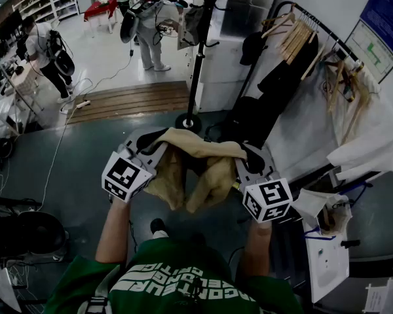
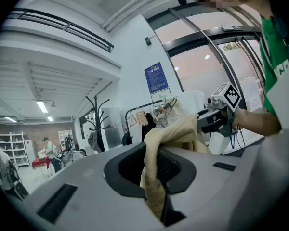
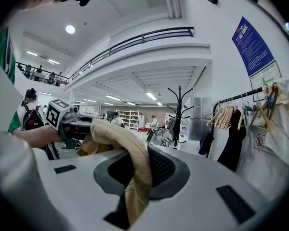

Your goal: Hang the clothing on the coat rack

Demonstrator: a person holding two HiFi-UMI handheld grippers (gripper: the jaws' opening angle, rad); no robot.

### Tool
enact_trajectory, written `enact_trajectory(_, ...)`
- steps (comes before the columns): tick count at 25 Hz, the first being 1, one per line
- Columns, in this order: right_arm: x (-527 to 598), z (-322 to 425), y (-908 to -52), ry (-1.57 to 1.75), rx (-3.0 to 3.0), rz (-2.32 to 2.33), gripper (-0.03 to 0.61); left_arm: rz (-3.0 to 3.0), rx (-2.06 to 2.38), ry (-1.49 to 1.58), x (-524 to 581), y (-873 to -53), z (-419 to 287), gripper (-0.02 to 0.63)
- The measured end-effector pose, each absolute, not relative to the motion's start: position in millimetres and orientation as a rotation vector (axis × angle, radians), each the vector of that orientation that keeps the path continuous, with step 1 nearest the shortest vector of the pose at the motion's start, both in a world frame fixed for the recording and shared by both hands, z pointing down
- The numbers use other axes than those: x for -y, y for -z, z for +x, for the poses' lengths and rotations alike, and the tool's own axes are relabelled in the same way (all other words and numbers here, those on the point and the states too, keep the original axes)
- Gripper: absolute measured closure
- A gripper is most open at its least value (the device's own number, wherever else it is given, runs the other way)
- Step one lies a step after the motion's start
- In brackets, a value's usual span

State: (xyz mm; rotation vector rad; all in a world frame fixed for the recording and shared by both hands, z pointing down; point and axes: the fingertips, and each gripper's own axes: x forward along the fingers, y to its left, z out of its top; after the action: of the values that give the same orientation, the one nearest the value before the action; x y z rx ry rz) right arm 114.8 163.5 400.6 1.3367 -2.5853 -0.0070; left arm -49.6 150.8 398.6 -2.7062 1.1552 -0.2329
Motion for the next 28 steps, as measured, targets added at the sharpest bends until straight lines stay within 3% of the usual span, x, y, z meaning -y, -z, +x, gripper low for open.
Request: enact_trajectory(28, -117, 48, -363, 0.048, 2.515, 1.506, 0.518, -2.699, -0.928, 0.247, -89, -366, -114, 0.584)
